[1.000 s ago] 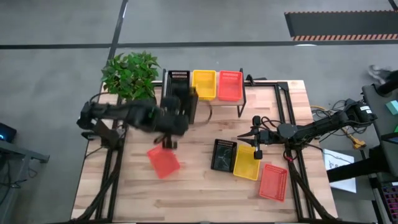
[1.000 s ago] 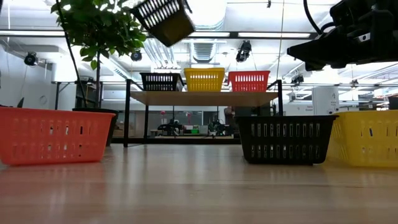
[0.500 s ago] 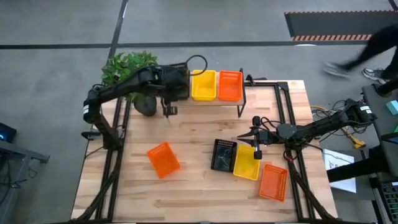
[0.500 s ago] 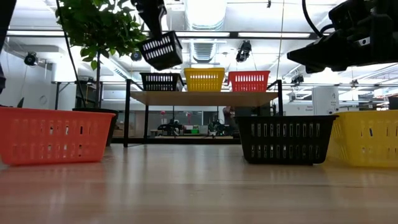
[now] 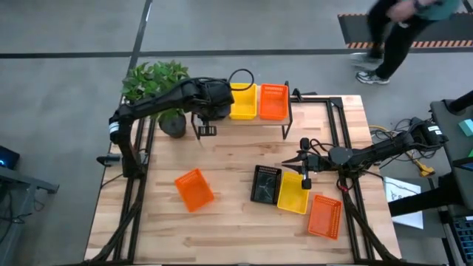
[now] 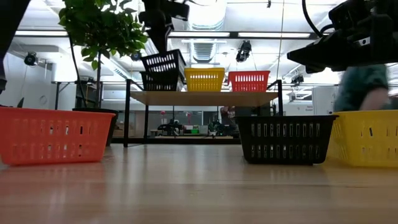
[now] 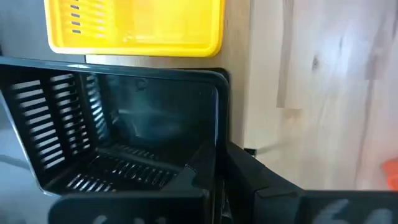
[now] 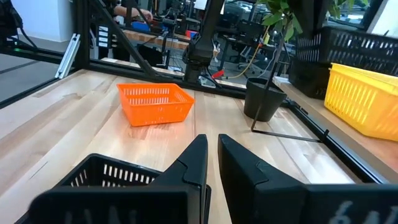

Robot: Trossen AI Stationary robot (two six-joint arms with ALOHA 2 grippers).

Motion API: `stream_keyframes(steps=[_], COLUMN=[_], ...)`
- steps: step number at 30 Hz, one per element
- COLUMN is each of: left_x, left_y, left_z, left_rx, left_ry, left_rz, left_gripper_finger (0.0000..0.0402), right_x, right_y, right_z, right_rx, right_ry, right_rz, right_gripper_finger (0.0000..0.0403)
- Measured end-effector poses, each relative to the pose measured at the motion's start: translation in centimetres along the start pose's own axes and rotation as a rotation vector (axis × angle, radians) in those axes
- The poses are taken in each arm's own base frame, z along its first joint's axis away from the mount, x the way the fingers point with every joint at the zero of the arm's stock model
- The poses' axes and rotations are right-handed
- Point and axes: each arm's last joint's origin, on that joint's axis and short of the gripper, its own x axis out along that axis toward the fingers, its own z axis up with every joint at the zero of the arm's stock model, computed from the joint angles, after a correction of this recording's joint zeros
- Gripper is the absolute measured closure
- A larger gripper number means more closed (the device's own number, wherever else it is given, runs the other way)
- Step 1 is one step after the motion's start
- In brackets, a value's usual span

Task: Stack baskets on shelf by color
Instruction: Stack the left black bin on top of the other black bin on the shelf

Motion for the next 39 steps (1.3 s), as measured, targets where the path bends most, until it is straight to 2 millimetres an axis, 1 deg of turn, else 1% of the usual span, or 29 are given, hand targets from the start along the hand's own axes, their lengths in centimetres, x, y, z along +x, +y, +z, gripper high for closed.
stream_keyframes(steps=[3, 31, 39], left_x=[0.37, 0.51, 0.64], left_y=[-0.04, 0.05, 0.18], left_z=[0.17, 0.17, 0.16], left_rx=[0.003, -0.01, -0.038], left_ry=[0.013, 0.02, 0.023], left_rz=[0.004, 0.007, 0.007], left_gripper_finger=[0.0401, 0.0391, 0.039], right_x=[0.0, 0.0, 0.0], right_y=[0.0, 0.0, 0.0], right_z=[0.0, 0.0, -0.01], right_rx=[0.0, -0.016, -0.015], right_ry=[0.0, 0.0, 0.001], right_rz=[0.0, 0.0, 0.0], right_gripper_finger=[0.0371, 0.0371, 0.0371])
